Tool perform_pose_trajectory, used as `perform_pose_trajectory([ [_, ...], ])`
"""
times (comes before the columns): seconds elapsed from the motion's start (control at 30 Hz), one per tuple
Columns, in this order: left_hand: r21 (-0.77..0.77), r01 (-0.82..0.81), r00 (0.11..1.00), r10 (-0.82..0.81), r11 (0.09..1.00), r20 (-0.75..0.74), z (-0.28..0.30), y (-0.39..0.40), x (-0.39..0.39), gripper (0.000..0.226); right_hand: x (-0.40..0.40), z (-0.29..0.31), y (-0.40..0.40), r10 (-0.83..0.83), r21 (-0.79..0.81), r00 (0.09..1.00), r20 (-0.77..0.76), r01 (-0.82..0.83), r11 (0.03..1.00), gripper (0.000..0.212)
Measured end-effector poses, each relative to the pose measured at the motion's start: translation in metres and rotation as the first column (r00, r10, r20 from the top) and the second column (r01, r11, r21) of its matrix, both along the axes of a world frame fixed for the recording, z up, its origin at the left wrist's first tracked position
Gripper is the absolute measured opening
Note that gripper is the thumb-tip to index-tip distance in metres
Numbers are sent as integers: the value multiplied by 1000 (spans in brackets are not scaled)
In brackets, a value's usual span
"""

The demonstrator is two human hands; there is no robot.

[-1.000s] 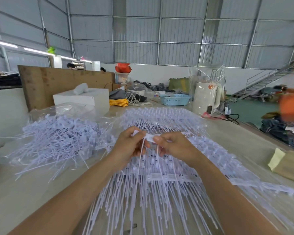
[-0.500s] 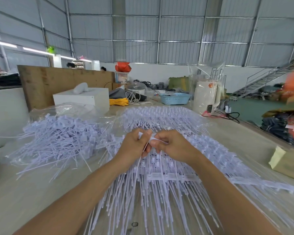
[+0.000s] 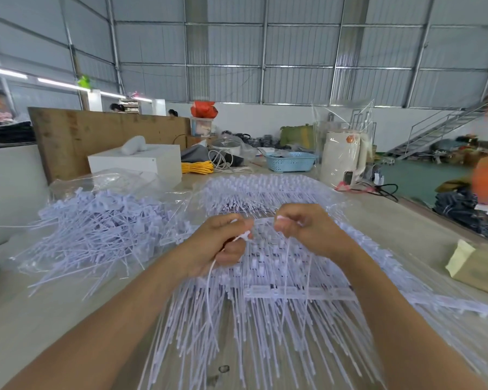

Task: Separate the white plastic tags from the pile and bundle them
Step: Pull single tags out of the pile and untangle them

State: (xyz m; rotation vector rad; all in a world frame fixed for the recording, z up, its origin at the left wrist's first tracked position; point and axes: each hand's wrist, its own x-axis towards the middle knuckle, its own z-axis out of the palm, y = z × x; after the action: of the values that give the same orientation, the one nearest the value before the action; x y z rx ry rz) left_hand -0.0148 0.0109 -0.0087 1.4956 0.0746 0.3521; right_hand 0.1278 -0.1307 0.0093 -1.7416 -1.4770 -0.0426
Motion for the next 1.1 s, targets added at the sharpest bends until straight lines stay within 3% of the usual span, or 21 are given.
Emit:
perform_pose_trajectory([
  [0.1,-87,-132,989,137,987,63,-6,-2,11,24,4,4,-9,204,355,880,-429,-44,934,17],
  [0.17,-87,-218,975,220,972,20,-11,-2,16,24,1,6,-8,312,437,756,-575,-38,899,8],
  [0.23,-108,-251,968,248,962,-40,-13,-3,18,34,-5,7,-3,395,441,683,-614,-118,889,7],
  [0.27,-124,-246,969,240,961,-63,-12,-5,19,42,-10,7,1,405,412,691,-599,-168,896,11],
  [0.33,-116,-198,979,190,973,-72,-9,-10,20,61,-23,4,9,308,255,816,-489,-204,945,33],
  [0.4,-12,-177,983,176,984,-47,-10,-15,20,70,-35,0,16,218,129,893,-393,-181,975,41],
  [0.5,170,-273,961,275,947,9,-17,-16,20,60,-38,-5,17,210,99,918,-337,-187,977,37],
  [0.6,196,-359,933,350,913,77,-19,-15,18,37,-28,-8,17,69,59,971,-230,-57,997,35],
  [0.7,198,-394,919,378,898,112,-16,-14,17,27,-22,-8,17,27,-6,975,-222,-29,1000,11],
  [0.87,164,-380,924,366,910,108,-15,-16,16,18,-22,-11,17,70,-38,966,-249,-82,996,33],
  [1.03,78,-333,939,324,940,111,-8,-20,16,22,-24,-8,19,-12,1,998,-59,12,1000,34],
  [1.1,82,-335,939,326,939,109,-4,-21,15,23,-24,-9,20,-41,10,999,33,41,999,25],
])
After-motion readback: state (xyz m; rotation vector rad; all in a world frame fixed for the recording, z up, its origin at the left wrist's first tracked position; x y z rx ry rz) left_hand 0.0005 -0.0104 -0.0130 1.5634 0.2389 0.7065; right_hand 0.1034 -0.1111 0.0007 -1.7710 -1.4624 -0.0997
